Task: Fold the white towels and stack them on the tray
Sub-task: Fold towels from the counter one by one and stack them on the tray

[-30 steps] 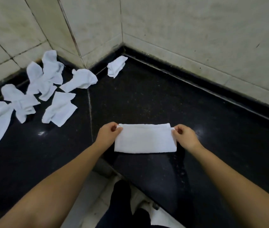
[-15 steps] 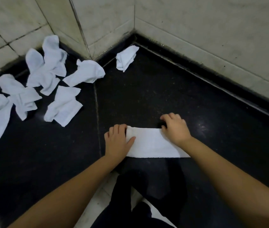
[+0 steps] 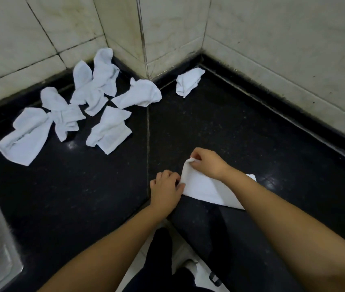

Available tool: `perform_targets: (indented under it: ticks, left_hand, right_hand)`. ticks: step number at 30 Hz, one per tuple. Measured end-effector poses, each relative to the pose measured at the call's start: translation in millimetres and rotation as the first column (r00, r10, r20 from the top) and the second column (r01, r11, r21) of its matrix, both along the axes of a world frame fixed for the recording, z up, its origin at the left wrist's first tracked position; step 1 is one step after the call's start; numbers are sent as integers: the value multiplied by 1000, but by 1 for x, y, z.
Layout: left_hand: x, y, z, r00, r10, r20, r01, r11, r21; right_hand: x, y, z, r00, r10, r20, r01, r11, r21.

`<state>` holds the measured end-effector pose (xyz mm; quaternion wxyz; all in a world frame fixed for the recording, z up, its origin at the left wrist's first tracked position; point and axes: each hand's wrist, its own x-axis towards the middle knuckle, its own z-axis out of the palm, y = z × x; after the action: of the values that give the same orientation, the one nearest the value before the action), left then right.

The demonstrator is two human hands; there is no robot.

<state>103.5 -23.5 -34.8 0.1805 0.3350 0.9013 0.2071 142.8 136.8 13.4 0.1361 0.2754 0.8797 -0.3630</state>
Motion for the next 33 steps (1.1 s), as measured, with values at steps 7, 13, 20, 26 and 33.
perform_targets:
  ticks: [7,13,20,26,33]
  left_hand:
    - [-64,54,100,981,4,196,-110,837,537]
    - [-55,60,142,991,-127,42,61,711,701]
    - [-13,11,67,929,-306,205,200,886,418]
    - [4,-8,27,829,-323,457,295,946,135]
    - [-28,40,35,889,-212,406,172,976,133]
  right_hand:
    - [8,52,83,830,-358,-427,285,931,-226]
    - [37,51,118,720,-364,-591,251,930,-268]
    - [101,22,46,885,-285,-368,163,930,-329]
    - [144,-2,-10,983,-168,-69,133,925,-357]
    - [109,33,-6,918,-377,-119,318,882,-347]
